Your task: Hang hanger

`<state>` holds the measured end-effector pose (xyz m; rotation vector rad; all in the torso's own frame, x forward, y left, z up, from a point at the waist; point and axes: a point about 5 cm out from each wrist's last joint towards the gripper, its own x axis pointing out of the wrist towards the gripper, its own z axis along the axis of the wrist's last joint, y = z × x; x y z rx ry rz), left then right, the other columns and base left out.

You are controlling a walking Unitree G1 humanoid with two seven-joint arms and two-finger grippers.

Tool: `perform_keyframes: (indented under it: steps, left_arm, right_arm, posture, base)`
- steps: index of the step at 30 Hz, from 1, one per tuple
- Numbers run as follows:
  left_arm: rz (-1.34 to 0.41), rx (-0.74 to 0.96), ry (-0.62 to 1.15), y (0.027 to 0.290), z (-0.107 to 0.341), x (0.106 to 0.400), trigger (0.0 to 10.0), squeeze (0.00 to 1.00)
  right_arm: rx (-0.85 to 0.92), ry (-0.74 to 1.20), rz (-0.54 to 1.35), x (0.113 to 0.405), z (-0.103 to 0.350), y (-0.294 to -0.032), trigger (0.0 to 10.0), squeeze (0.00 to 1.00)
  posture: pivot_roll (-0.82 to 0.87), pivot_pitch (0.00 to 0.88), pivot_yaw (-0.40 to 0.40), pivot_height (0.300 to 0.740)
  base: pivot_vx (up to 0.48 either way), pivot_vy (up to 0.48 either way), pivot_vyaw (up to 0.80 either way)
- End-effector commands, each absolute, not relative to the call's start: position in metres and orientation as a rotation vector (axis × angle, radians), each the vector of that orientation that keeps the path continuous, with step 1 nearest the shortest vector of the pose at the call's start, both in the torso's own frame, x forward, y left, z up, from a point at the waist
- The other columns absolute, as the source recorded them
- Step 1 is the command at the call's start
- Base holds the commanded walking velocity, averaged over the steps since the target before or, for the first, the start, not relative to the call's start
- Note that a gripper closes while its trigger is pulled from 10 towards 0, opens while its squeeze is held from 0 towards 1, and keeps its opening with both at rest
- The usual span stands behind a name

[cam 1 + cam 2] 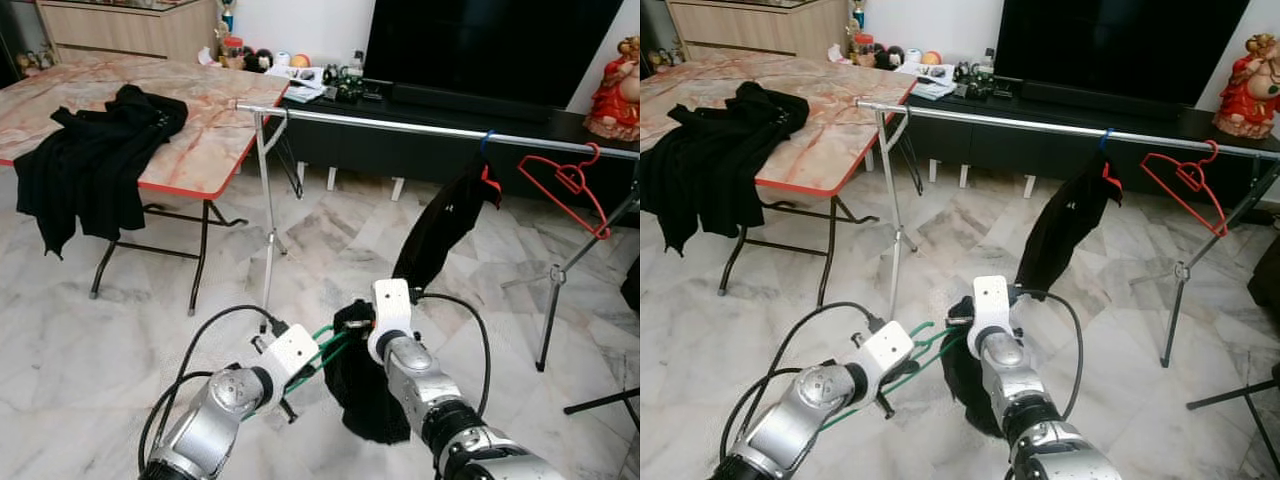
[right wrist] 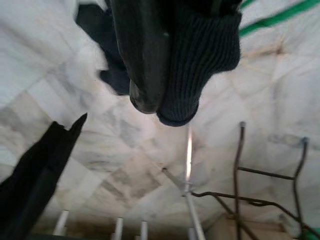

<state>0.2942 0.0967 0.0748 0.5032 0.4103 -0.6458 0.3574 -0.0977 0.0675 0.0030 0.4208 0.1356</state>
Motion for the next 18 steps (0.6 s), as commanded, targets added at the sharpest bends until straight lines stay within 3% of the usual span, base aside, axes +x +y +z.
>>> perform_keyframes:
  steps: [1,12,18]
  left_arm:
    - [-0.604,0.505,0.408,0.099,0.078,0.299,10.0,0.00]
    - [-0.669,0.429,0.366,0.089,0.082,0.297,10.0,0.00]
    - [-0.676,0.331,0.327,0.081,0.090,0.299,10.0,0.00]
  right_arm:
    - [0.019,0.393,0.096,0.364,0.078,-0.104,10.0,0.00]
    - [0.025,0.397,0.271,0.360,0.078,-0.080,10.0,0.00]
    - [0.086,0.398,0.479,0.351,0.081,-0.047,10.0,0.00]
  posture:
    - [0.18,0.000,-0.114,0.740]
    - [0.18,0.000,-0.114,0.740]
    - [0.17,0.000,-0.116,0.740]
  base:
    - [0.000,0.000,0.00]
    - [0.000,0.000,0.00]
    - [0.000,0.000,0.00]
